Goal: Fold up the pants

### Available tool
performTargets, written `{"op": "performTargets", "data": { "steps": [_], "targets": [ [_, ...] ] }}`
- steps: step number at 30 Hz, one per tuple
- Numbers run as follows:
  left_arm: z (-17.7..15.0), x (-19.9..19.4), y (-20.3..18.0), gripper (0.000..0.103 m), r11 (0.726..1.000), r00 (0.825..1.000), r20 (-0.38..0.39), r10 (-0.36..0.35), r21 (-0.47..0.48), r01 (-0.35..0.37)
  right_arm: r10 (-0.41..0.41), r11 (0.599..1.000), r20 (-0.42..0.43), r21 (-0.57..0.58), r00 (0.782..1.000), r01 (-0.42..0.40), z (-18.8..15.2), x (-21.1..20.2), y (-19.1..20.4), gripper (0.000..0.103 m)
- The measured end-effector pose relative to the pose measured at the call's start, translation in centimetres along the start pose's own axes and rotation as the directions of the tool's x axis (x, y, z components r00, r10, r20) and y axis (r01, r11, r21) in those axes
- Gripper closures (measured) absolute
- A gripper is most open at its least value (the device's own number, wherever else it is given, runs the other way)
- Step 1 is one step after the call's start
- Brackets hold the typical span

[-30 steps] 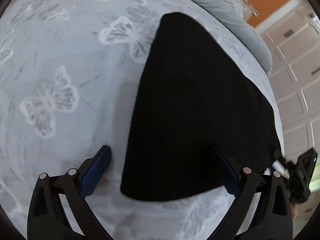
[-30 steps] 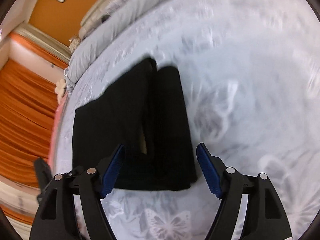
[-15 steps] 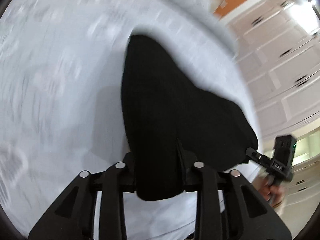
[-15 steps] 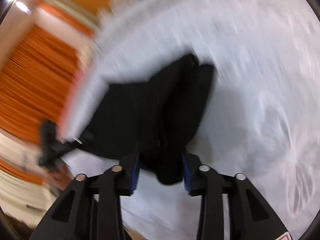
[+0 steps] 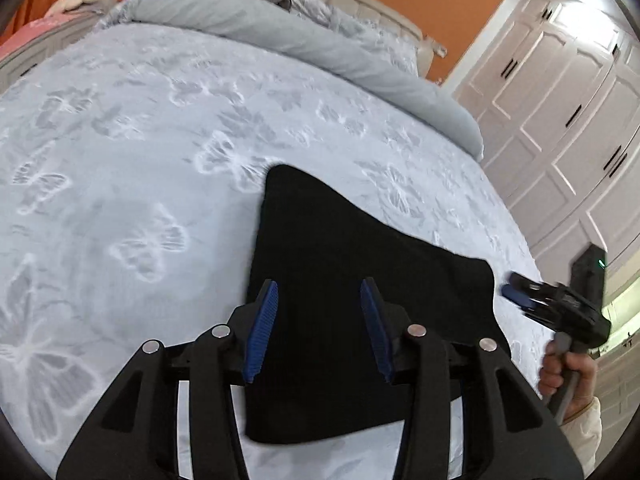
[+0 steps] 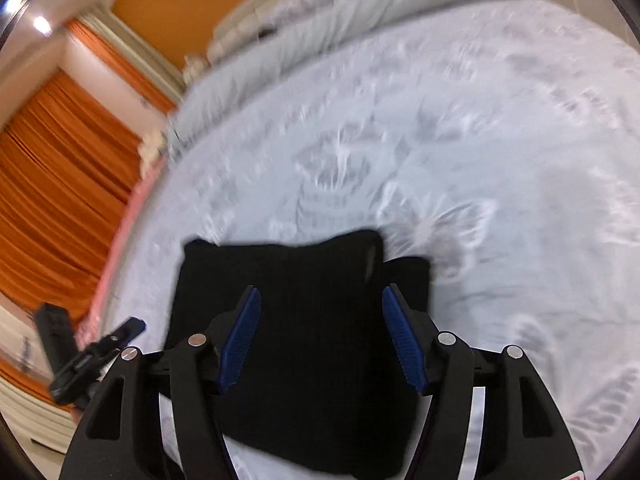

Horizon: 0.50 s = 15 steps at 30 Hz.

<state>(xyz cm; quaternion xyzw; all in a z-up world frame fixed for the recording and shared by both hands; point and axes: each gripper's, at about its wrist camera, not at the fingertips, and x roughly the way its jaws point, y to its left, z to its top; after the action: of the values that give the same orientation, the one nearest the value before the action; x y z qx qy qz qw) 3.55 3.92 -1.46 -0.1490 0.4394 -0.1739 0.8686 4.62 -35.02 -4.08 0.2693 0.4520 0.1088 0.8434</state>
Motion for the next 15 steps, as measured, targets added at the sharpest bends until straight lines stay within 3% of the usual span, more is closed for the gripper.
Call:
{"op": "performTargets", "data": {
  "steps": [1, 2, 3, 4, 7, 8, 9, 10, 12, 14, 15],
  "targets": [
    [0.6, 1.0, -0.4, 0.061, 1.000, 1.000, -0.014, 0.006, 0.002, -0.006, -0.032, 0.999, -0.028, -0.007, 0.999, 0.032, -0.1, 1.6, 0.4, 0.039],
    [0.5, 1.6, -0.4, 0.061, 1.000, 1.000, -0.023, 0.012, 0.007, -0.012, -0.089, 0.996, -0.036, -0.034, 0.995, 0.088, -0.4, 2.6, 1.0, 0.054],
    [0.2, 2.3, -1.0, 0.061, 1.000, 0.999, -0.031, 0.026, 0.018, -0.025, -0.118, 0.991, -0.034, -0.066, 0.992, 0.116, -0.7, 3.0, 1.4, 0.090],
    [0.1, 2.8, -1.5, 0.061, 0.999, 0.999, -0.033, 0.039, 0.038, -0.038, -0.064, 0.996, -0.026, -0.072, 0.998, 0.062, -0.6, 2.4, 2.1, 0.096],
    [-0.1, 3.0, -3.1, 0.056, 0.993, 0.998, -0.010, 0.059, 0.104, -0.057, 0.048, 0.994, 0.120, -0.099, 0.992, -0.036, 0.2, -2.0, 4.1, 0.098],
    [-0.3, 3.1, -3.5, 0.050, 0.990, 0.998, -0.002, 0.065, 0.126, -0.065, 0.036, 0.992, 0.155, -0.123, 0.987, -0.017, -0.1, -3.0, 4.3, 0.098],
    [-0.4, 3.2, -3.7, 0.035, 0.987, 0.997, 0.006, 0.078, 0.140, -0.078, 0.004, 0.991, 0.167, -0.130, 0.986, 0.018, -0.2, -3.0, 4.1, 0.098],
    [-0.6, 3.7, -3.8, 0.029, 0.981, 0.994, 0.011, 0.110, 0.156, -0.110, -0.084, 0.990, 0.124, -0.106, 0.989, 0.097, -0.2, -1.6, 2.4, 0.096],
    [-1.2, 5.2, -4.1, 0.030, 0.961, 0.982, -0.001, 0.188, 0.208, -0.183, -0.158, 0.987, -0.079, -0.015, 0.984, 0.158, -0.8, 3.1, -1.6, 0.093],
    [-1.8, 6.1, -4.3, 0.030, 0.941, 0.971, 0.000, 0.239, 0.248, -0.232, -0.111, 0.994, -0.069, 0.018, 0.991, 0.112, -1.1, 2.5, -2.5, 0.092],
    [-1.8, 5.8, -4.6, 0.030, 0.936, 0.969, 0.016, 0.245, 0.258, -0.241, -0.107, 0.994, -0.060, 0.009, 0.992, 0.108, -1.0, 1.4, -2.0, 0.081]
  ]
}}
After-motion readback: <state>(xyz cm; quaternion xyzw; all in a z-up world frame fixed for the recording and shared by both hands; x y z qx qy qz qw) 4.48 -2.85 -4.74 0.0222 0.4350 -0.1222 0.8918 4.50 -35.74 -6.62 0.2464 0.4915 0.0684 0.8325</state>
